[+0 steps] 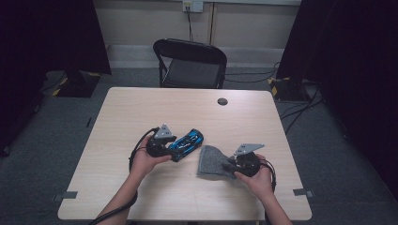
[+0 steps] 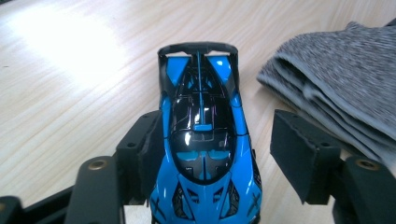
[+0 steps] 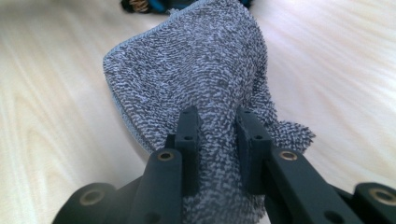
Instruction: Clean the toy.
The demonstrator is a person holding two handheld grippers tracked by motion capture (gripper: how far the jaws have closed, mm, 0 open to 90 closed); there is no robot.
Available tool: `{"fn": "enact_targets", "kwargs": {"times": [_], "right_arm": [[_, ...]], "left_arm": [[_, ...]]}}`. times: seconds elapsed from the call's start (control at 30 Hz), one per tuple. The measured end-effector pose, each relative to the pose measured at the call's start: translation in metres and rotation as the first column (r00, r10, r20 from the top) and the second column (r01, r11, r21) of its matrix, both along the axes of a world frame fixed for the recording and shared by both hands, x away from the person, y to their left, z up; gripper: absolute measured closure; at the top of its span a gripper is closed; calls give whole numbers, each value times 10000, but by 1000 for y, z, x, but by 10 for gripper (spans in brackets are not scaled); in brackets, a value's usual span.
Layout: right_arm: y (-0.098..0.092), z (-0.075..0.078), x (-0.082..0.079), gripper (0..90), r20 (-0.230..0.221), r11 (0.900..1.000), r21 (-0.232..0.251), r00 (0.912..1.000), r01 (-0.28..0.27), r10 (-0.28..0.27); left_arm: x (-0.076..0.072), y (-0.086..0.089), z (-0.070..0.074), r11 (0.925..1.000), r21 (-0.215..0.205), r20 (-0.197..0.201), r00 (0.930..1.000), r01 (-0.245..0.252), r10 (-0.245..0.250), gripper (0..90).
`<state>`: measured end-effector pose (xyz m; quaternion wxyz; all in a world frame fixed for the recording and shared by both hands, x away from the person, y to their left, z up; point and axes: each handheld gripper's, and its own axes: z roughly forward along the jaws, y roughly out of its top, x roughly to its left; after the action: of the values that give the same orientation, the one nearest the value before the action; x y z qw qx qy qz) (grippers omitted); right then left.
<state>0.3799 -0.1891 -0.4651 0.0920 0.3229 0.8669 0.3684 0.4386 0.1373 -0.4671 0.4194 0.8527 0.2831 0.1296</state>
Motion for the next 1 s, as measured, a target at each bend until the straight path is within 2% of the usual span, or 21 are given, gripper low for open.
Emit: {"fn": "enact_targets", "kwargs": {"times": [0.2,0.27,0.47,0.6,0.73,0.87,0.93,1.0], "right_arm": [[17,2,-7,731,74,9966,-104,9966,-821,822],[22,4,-9,730,97,9942,15,9942,-1075,1074],[37,4,-13,731,96,9833,-72,9833,-1816,1817],[50,1,-16,732,82,9725,-279,9728,-2312,2315],[60,0,-17,732,93,9632,-255,9634,-2675,2678],[69,1,-16,732,51,9577,-14,9577,-2878,2878],[75,0,-15,732,77,9520,-99,9520,-3059,3060],[79,-2,-12,732,32,9518,-246,9521,-3057,3058]], "left_arm": [[14,-10,-9,9994,310,-391,9991,-166,179,408],[18,-13,-11,9989,399,-545,9982,-231,253,429],[22,-20,-9,9983,521,-519,9982,-256,284,463],[23,-20,-13,9990,266,-547,9978,-368,382,480],[22,-18,-15,9994,106,-420,9986,-323,327,483],[21,-18,-16,9995,50,-337,9990,-308,310,484],[21,-18,-16,9995,15,-364,9988,-331,331,485],[22,-18,-15,9996,19,-403,9988,-292,292,485]]}}
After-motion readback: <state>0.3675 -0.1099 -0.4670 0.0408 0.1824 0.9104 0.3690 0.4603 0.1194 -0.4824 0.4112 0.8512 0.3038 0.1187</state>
